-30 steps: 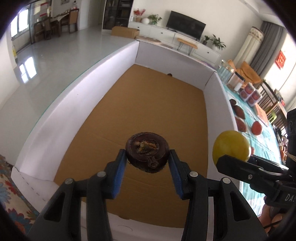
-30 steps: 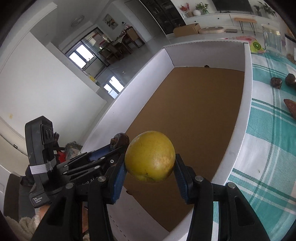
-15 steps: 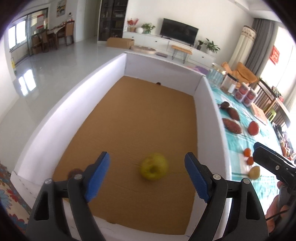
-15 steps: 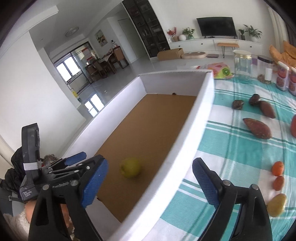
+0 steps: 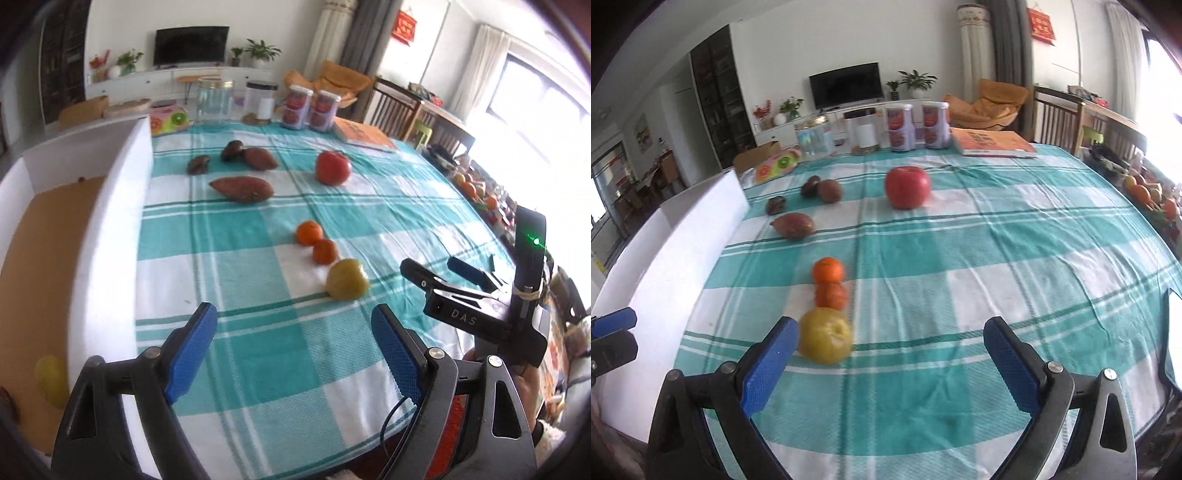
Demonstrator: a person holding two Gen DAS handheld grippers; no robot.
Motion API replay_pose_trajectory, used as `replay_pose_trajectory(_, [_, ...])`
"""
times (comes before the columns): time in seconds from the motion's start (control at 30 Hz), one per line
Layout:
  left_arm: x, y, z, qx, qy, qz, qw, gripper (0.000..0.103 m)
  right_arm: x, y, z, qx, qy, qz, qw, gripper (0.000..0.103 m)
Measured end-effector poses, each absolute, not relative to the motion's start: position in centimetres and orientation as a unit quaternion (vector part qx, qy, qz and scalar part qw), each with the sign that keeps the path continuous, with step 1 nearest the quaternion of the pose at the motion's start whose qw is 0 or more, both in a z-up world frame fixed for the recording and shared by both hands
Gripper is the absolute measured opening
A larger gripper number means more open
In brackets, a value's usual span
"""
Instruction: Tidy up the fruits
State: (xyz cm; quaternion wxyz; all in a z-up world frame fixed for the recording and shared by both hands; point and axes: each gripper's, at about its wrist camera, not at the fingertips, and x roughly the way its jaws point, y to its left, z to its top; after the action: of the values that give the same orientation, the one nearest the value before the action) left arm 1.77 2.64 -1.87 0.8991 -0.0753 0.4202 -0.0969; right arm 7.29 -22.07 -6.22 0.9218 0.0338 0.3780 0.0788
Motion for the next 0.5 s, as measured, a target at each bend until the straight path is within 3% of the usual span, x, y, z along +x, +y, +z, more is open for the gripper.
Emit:
replay_pose_trajectory(0.2, [3.9,-0.4,-5.4,-0.045,0.44,-0.083,0.893,0.087,7.7,-25.4,-8.4,0.093,0.395,0.036,0.913,0.1])
replay_pose_trajectory(0.5, [7.1,1.2,-10.8,-0.035,0.455,-0.013,0.89,0.087,7.8,-25.3,-8.9,0.097,0.394,0.019,0.914,0.1])
